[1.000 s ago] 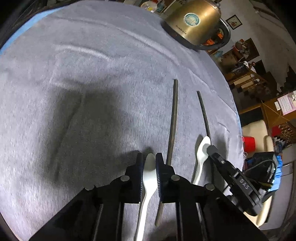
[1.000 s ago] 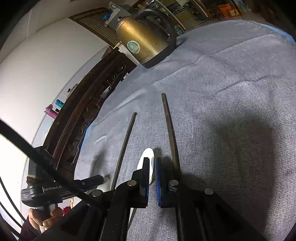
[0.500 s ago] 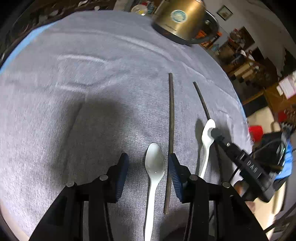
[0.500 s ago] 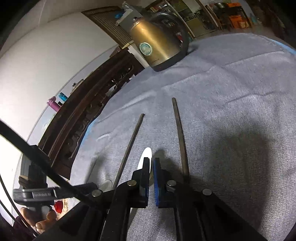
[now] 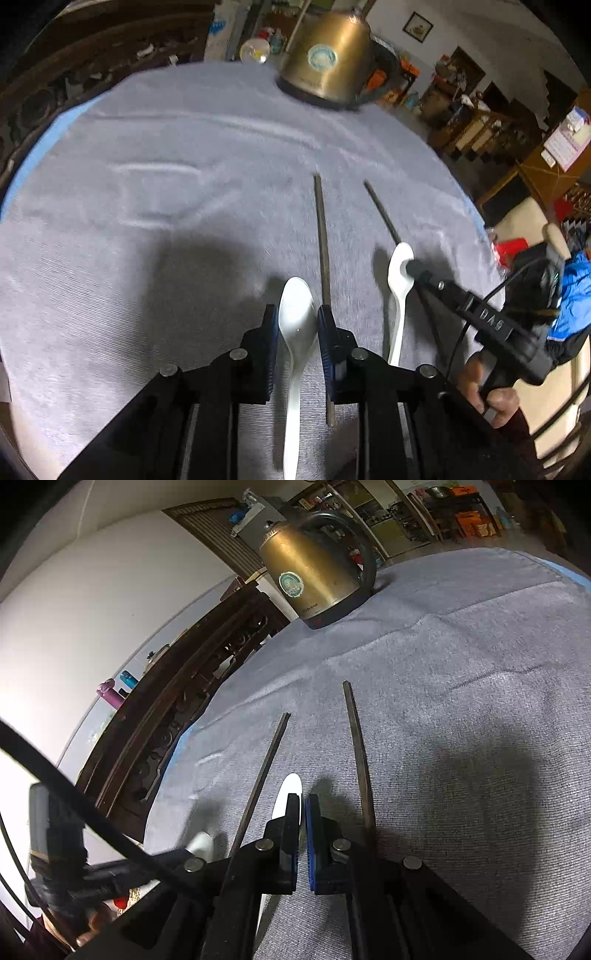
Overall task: Organize utensils
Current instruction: 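Close the left tool on a second white spoon while the right tool holds its spoon, then lift both white spoons off the cloth with both tools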
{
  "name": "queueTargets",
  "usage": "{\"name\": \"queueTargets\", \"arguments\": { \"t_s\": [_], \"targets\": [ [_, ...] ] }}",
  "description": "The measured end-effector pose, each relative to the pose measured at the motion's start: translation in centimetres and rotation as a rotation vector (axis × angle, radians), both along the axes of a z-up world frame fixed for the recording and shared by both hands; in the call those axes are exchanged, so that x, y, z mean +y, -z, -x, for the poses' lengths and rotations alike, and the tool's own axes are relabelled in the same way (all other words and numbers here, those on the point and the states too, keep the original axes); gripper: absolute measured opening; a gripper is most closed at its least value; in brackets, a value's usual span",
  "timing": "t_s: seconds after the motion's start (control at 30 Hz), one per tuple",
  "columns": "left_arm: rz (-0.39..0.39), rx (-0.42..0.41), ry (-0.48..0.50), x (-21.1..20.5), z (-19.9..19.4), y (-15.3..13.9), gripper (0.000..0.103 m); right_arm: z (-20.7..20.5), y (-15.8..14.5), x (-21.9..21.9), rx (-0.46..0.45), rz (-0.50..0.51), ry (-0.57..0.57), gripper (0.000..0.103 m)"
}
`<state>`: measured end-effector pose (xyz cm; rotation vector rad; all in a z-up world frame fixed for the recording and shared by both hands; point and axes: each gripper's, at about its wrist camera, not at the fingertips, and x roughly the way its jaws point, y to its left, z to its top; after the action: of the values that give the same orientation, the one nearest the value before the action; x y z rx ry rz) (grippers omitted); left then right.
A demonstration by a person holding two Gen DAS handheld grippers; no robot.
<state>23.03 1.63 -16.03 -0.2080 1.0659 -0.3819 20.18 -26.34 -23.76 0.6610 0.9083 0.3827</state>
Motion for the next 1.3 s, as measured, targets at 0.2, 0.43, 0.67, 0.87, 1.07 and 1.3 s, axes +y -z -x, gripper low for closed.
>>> {"name": "queueTargets", "arguments": {
  "t_s": [0.2,0.43,0.67,0.87,1.07,1.3],
  "targets": [
    [0.028,-0.080,-0.050,2.7,1.4,-2.7,0.022,0.2,-0.2,-0.1,-0.017,-0.005,-0.003,0.004],
    [0.057,-0.124,-0.075,3.0,3.1,-4.1,0.022,0.9,-0.7,-0.4,-0.036,0.020,0.030,0.003],
    [0.126,-0.156,-0.100,5.2,4.7,-5.4,0.022,4.2,-1.6,-1.2,-0.030,0.072,0.112,0.002],
    [0.186,-0.206,-0.121,6.8,6.7,-6.9,0.022,8.6,-4.1,-4.8,-0.051,0.100,0.277,0.002],
    [0.223,-0.294,-0.154,8.3,9.3,-9.3,0.022,13.1,-10.8,-7.7,-0.171,0.200,0.448,0.002],
    [0.263,-0.420,-0.166,9.5,12.5,-13.4,0.022,17.4,-20.0,-7.6,-0.367,0.285,0.567,0.002]
  ]
}}
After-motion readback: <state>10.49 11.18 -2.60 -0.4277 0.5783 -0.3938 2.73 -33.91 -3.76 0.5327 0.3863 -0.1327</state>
